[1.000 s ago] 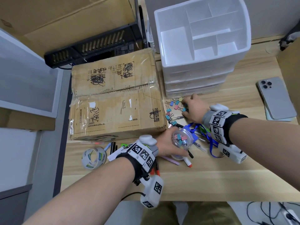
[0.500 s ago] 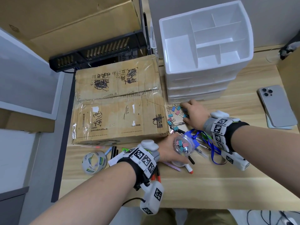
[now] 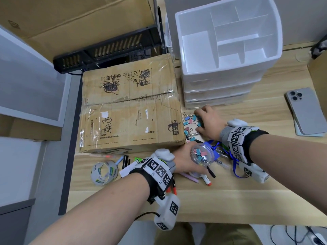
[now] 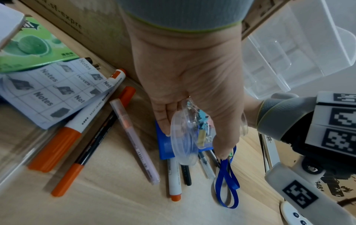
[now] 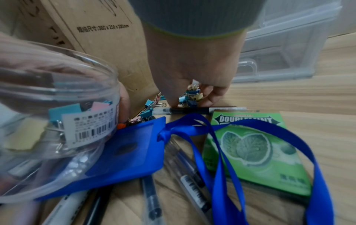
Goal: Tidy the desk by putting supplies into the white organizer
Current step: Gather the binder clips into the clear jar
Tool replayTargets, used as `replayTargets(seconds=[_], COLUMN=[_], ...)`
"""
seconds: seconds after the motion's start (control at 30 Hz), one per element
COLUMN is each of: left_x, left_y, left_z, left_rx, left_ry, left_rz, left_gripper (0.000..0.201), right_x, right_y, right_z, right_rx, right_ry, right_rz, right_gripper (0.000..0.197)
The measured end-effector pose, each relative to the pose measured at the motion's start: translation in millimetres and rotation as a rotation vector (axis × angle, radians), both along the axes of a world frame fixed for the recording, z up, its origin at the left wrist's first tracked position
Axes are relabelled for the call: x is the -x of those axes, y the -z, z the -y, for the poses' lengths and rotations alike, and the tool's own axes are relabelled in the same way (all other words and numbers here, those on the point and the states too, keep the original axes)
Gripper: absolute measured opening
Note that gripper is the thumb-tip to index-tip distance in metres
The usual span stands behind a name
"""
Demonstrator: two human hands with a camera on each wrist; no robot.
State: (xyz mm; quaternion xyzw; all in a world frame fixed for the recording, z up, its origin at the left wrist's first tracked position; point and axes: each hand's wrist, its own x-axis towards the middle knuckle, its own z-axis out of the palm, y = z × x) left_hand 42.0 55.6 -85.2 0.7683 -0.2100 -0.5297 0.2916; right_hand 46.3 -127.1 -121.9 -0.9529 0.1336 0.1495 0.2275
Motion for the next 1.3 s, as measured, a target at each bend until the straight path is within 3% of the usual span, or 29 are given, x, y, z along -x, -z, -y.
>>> replayTargets(seconds=[0.13,0.3,0.43,0.73,0.93,1.3], left_x=[0.9,5.6,7.4,11.7,15.9,17.9], left_y=[-1.2,-1.5,-5.6,-14.8,-14.8,-7.4], left_z=[-0.7,-3.2,-3.0,-5.2,-7.1,-9.2], left_rx=[0.002,0.000,0.011,0.011,0.020,0.026], left_ry=[-0.018,-0.039,-0.039,-0.045,-0.063,-0.111], left_rz=[-0.010,-0.008,0.008,-0.027,-0.004,-0.031], left_gripper=[0.077,0.077,0.073,0.072,0.067,0.070], right_x=[-3.3,-4.0,-3.5,-2.8,-3.3,-2.7], right_y=[1.2,1.3,-0.2,-1.8,-0.7,-0.6], right_z=[-2.9,-5.1,-7.7,-14.0,-13.0,-14.5], right_rx=[0.029,0.062,0.042,-0.002,-0.015,0.067], right_ry=[-0.022,-0.037,-0.046,-0.032,0.040,-0.042], right_rz=[-0.030,-0.025,-0.027,-0.009,-0.025,-0.002], right_gripper=[0.070,0.052,0.052,0.017,0.023,0.024])
